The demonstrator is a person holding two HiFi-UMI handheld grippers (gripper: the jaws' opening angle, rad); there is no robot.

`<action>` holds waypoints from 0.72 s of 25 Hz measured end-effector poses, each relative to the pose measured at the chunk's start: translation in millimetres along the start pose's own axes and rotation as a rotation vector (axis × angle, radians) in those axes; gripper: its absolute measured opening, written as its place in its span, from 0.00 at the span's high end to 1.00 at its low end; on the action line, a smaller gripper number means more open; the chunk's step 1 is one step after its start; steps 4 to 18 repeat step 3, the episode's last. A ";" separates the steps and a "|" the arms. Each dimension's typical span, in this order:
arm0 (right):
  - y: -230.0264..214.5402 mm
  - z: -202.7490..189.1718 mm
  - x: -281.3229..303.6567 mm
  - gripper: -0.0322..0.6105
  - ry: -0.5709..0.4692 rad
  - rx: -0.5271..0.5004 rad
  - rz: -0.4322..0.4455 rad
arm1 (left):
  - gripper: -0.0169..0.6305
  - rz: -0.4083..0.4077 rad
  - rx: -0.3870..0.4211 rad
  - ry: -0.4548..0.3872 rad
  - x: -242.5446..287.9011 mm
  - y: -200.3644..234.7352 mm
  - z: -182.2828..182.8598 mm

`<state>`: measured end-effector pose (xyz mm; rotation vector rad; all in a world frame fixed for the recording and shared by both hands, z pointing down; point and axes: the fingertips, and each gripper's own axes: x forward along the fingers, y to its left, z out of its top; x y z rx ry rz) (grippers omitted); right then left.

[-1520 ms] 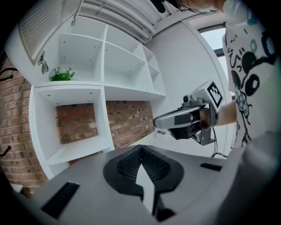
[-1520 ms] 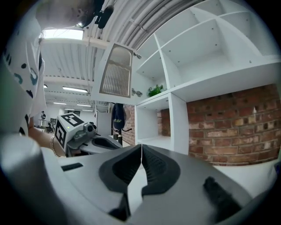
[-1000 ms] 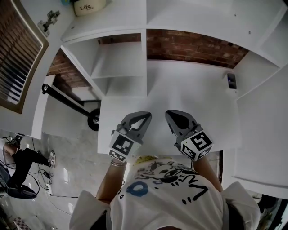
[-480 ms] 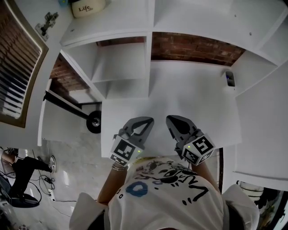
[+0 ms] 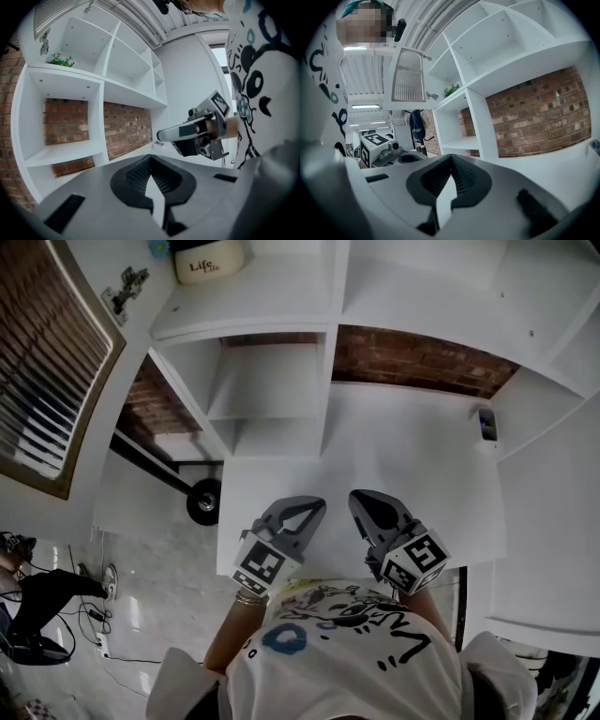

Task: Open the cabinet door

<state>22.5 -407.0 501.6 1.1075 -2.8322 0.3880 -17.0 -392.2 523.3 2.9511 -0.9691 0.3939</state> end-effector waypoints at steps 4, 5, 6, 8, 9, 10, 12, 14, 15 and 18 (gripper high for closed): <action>0.6 3.0 2.3 0.91 -0.003 -0.009 0.011 | 0.95 0.008 0.002 -0.018 -1.6 2.4 5.9; 0.6 3.0 2.3 0.91 -0.003 -0.009 0.011 | 0.95 0.008 0.002 -0.018 -1.6 2.4 5.9; 0.6 3.0 2.3 0.91 -0.003 -0.009 0.011 | 0.95 0.008 0.002 -0.018 -1.6 2.4 5.9; 0.6 3.0 2.3 0.91 -0.003 -0.009 0.011 | 0.95 0.008 0.002 -0.018 -1.6 2.4 5.9; 0.6 3.0 2.3 0.91 -0.003 -0.009 0.011 | 0.95 0.008 0.002 -0.018 -1.6 2.4 5.9; 0.6 3.0 2.3 0.91 -0.003 -0.009 0.011 | 0.95 0.008 0.002 -0.018 -1.6 2.4 5.9; 0.6 3.0 2.3 0.91 -0.003 -0.009 0.011 | 0.95 0.008 0.002 -0.018 -1.6 2.4 5.9; 0.6 3.0 2.3 0.91 -0.003 -0.009 0.011 | 0.95 0.008 0.002 -0.018 -1.6 2.4 5.9; 0.6 3.0 2.3 0.91 -0.003 -0.009 0.011 | 0.95 0.008 0.002 -0.018 -1.6 2.4 5.9; 0.6 3.0 2.3 0.91 -0.003 -0.009 0.011 | 0.95 0.008 0.002 -0.018 -1.6 2.4 5.9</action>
